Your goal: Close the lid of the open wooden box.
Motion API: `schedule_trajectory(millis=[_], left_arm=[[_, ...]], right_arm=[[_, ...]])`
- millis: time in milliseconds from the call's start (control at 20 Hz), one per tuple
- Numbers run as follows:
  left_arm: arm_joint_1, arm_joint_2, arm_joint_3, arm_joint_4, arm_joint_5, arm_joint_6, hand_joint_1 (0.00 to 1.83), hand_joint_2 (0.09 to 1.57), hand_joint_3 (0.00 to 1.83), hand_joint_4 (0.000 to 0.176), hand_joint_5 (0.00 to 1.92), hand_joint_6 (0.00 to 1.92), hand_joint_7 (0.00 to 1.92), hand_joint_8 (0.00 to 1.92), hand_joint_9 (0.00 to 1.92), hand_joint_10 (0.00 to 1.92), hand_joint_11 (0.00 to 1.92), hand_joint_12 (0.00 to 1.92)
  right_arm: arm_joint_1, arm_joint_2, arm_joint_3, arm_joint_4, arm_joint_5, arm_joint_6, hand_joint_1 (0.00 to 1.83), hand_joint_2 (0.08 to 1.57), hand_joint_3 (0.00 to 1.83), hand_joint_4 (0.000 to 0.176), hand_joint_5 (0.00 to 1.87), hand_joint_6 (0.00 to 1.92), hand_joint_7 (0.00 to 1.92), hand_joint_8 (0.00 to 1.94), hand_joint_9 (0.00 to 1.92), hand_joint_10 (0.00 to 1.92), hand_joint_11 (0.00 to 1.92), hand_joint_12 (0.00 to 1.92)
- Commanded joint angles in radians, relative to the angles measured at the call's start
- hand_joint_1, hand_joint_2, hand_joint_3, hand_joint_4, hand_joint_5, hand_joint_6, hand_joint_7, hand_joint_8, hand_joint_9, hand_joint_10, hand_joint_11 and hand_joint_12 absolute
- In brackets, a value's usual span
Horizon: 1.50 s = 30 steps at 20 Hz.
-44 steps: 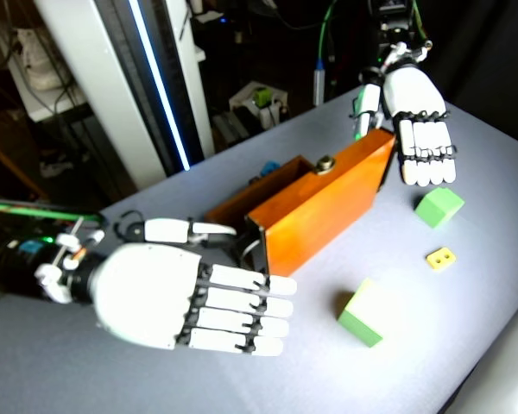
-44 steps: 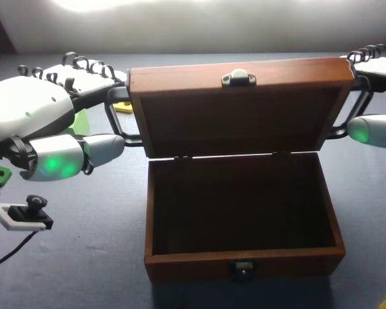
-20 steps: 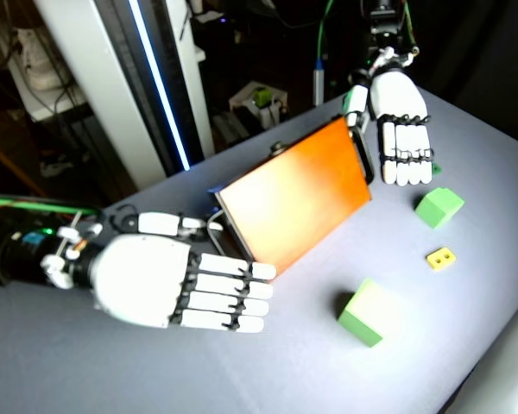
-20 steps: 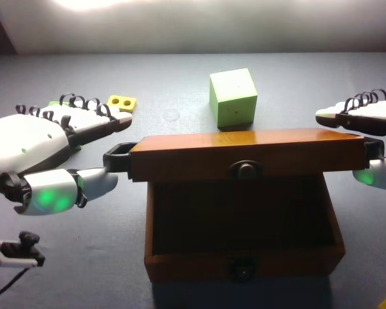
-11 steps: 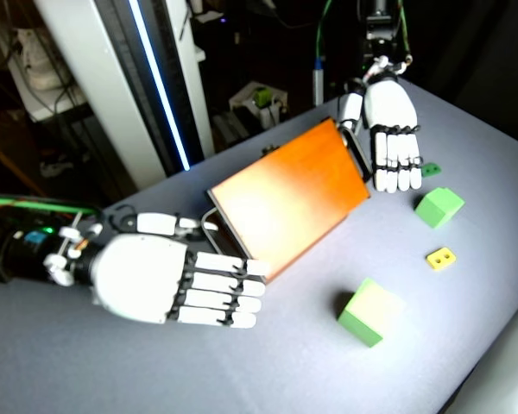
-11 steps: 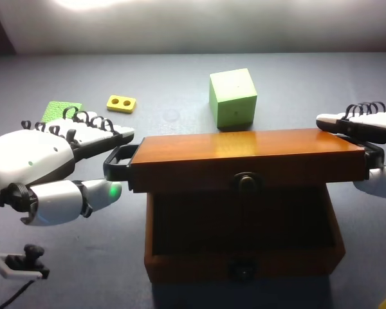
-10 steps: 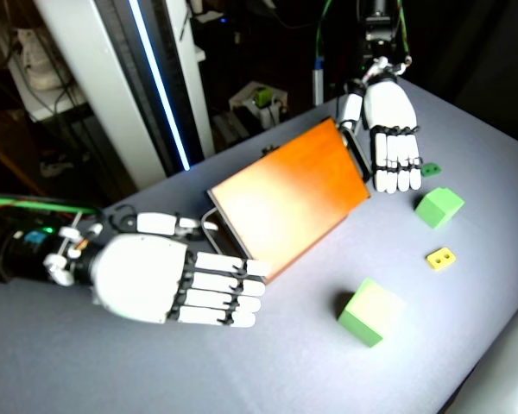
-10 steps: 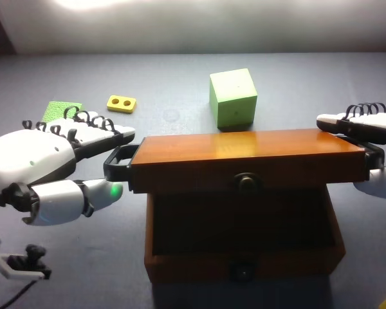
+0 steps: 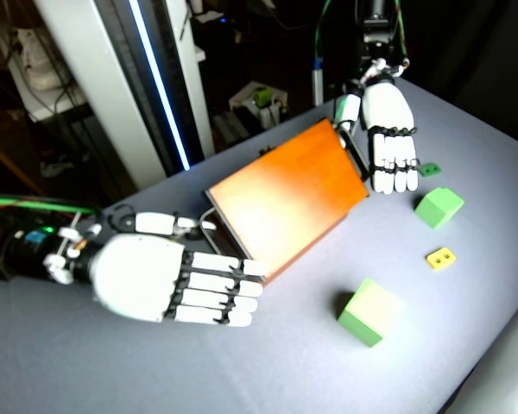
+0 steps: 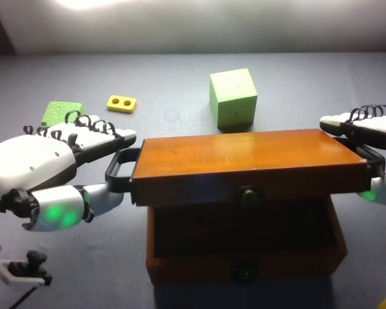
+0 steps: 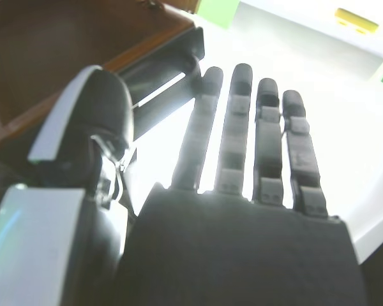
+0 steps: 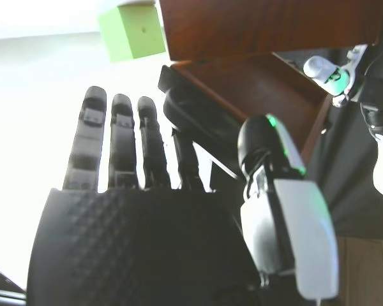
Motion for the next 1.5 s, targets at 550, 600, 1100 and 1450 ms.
schedule_trajectory(millis=[550, 600, 1100, 1450], left_arm=[[-0.003, 0.018, -0.016, -0.016, -0.144, 0.012, 0.64, 1.02, 0.00, 0.108, 0.00, 0.00, 0.00, 0.00, 0.00, 0.00, 0.00, 0.00], [-0.001, 0.019, -0.017, -0.018, -0.145, 0.012, 0.65, 1.01, 0.00, 0.100, 0.00, 0.00, 0.00, 0.00, 0.00, 0.00, 0.00, 0.00], [0.007, 0.022, -0.018, -0.027, -0.150, 0.016, 0.61, 0.99, 0.00, 0.138, 0.00, 0.00, 0.00, 0.00, 0.00, 0.00, 0.00, 0.00], [0.013, 0.048, -0.030, -0.057, -0.174, 0.054, 0.68, 0.93, 0.00, 0.176, 0.00, 0.00, 0.00, 0.00, 0.00, 0.00, 0.00, 0.00]], right_arm=[[-0.003, 0.016, -0.013, 0.049, 0.127, -0.014, 0.62, 0.94, 0.00, 0.176, 0.00, 0.00, 0.00, 0.00, 0.00, 0.00, 0.00, 0.00], [-0.005, 0.017, -0.013, 0.053, 0.127, -0.014, 0.60, 0.94, 0.00, 0.176, 0.00, 0.00, 0.00, 0.00, 0.00, 0.00, 0.00, 0.00], [-0.024, 0.018, -0.013, 0.074, 0.128, -0.017, 0.68, 1.00, 0.01, 0.176, 0.00, 0.00, 0.00, 0.00, 0.00, 0.00, 0.00, 0.00], [-0.048, 0.044, -0.029, 0.108, 0.138, -0.048, 0.57, 0.95, 0.00, 0.176, 0.00, 0.00, 0.00, 0.00, 0.00, 0.00, 0.00, 0.00]])
